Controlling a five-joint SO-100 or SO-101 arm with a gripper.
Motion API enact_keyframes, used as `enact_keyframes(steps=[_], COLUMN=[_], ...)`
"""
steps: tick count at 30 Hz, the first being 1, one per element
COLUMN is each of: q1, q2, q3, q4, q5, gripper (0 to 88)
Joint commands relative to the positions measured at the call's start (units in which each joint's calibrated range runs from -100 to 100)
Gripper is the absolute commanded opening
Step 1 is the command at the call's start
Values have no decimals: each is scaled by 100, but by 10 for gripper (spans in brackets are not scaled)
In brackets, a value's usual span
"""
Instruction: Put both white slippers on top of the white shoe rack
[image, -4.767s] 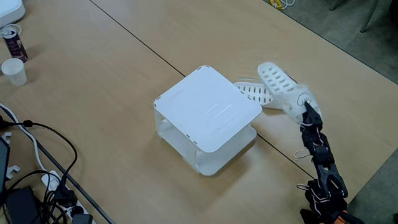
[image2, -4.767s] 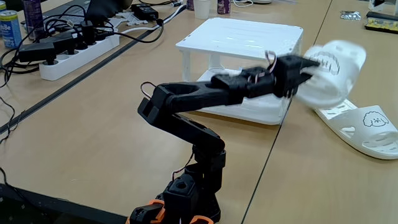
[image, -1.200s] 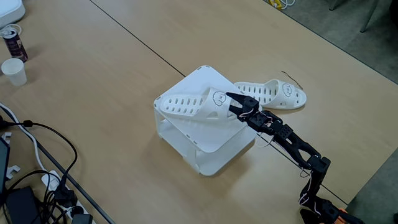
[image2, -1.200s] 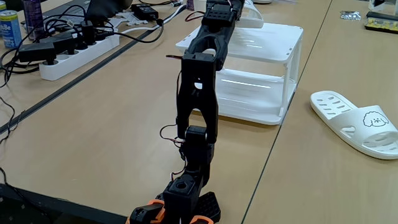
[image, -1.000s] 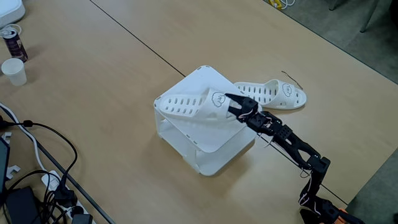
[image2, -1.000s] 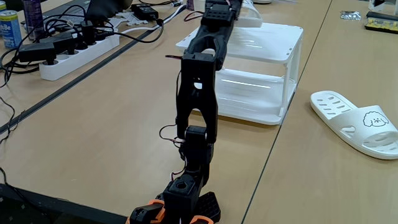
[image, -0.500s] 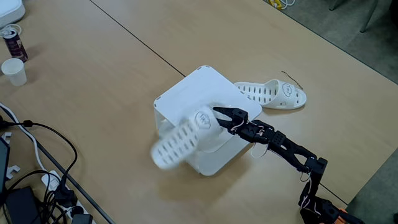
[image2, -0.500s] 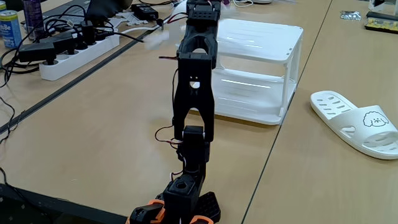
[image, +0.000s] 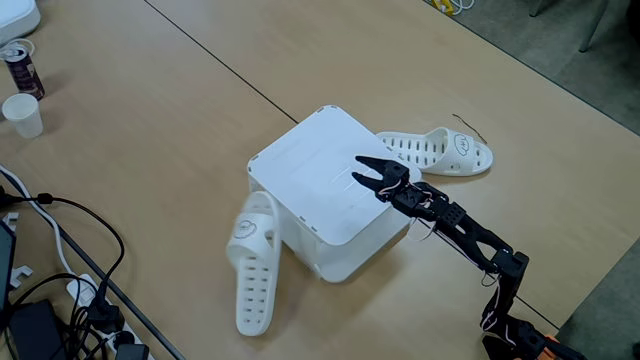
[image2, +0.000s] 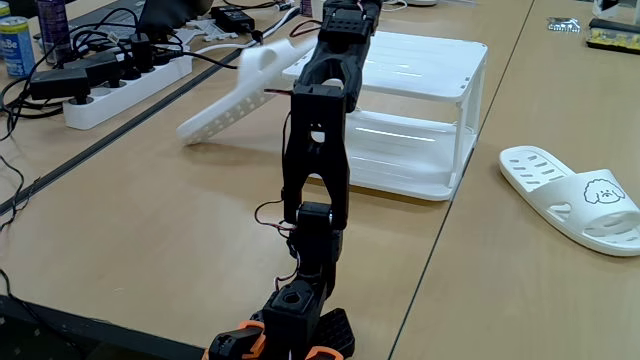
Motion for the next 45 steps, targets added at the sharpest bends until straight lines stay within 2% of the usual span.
enact_keyframes(steps=[1,6,13,19,25,31,35,42,45], q1=[-329,-896,-1036,-1990,-2286,-3216,-3248,-3207,-3207], q2=[-244,-471,-715,-841,-824,-437,127,1456,1986], q3=[-370,-99,180,595,649,929,803,45,-370], q4=[-43,-52,-60,-69,-69,-77,-224,-1268,-1467], q5=[42,42,42,42,42,42,42,42,42], gripper=[185,185,185,185,187,190,191,193,236])
